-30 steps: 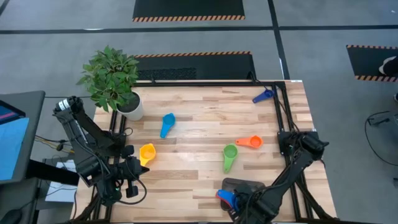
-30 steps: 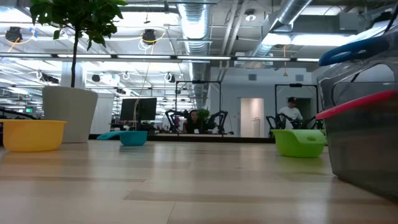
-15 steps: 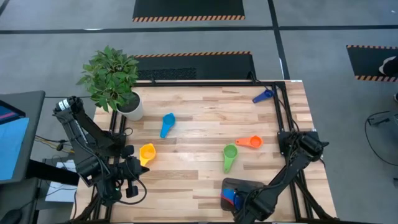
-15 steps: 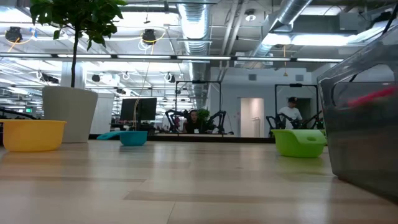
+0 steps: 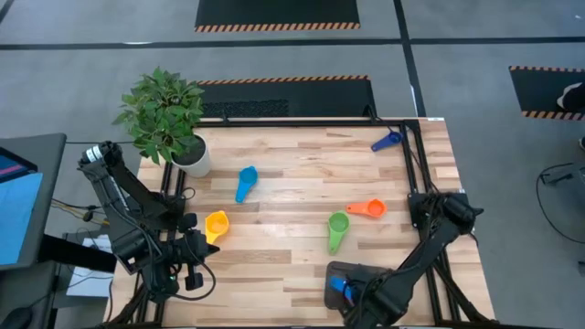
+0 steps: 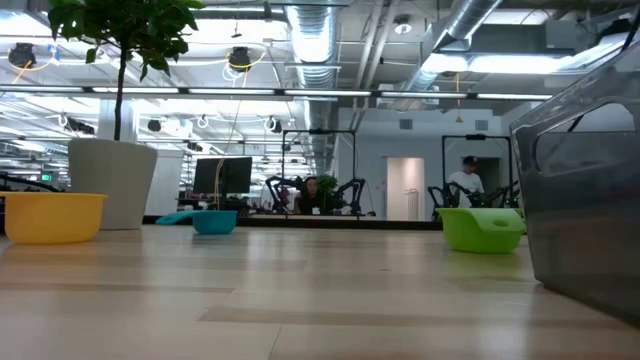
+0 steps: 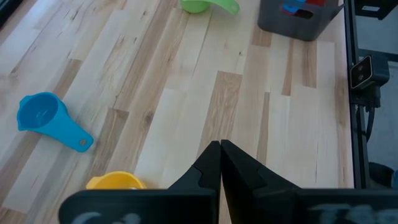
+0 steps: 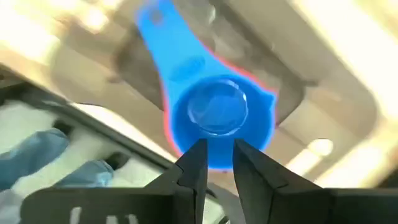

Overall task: Nest measuring cups in basket
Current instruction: Stack the yellow measuring cup on top of the blue measuring cup in the black bin

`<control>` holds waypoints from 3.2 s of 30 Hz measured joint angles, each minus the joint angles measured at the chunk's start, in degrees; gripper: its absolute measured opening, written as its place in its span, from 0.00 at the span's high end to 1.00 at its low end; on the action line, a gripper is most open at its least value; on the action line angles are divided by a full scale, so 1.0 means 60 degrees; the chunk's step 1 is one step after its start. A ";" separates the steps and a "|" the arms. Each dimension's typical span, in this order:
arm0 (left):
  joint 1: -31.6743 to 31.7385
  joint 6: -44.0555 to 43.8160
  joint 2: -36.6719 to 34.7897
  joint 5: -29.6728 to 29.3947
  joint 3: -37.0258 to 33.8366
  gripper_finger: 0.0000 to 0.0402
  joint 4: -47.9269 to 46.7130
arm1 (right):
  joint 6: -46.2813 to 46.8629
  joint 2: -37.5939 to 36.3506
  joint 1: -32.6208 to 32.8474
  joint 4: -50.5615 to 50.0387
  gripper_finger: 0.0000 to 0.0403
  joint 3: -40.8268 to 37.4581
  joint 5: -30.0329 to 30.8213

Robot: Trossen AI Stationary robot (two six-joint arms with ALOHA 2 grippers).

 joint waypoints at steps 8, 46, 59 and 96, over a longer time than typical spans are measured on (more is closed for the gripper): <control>-0.0004 -0.0007 0.0000 0.0004 0.0000 1.00 -0.0003 | -0.2672 -0.0065 -0.0326 -0.2116 0.75 0.2753 0.6501; 0.3863 -0.1396 0.3208 0.3315 -0.0004 0.88 -0.2902 | -0.4420 -0.4020 -0.1524 -0.2206 0.94 -0.0749 0.5614; 0.4813 -0.2004 0.4492 0.4625 -0.0130 0.99 -0.2351 | -0.2402 -0.4328 0.0028 -0.2200 0.92 -0.2035 0.5400; 0.6242 0.0906 0.4495 0.4220 0.2088 1.00 0.4571 | -0.2187 -0.4321 0.1148 -0.2205 0.92 -0.2040 0.5156</control>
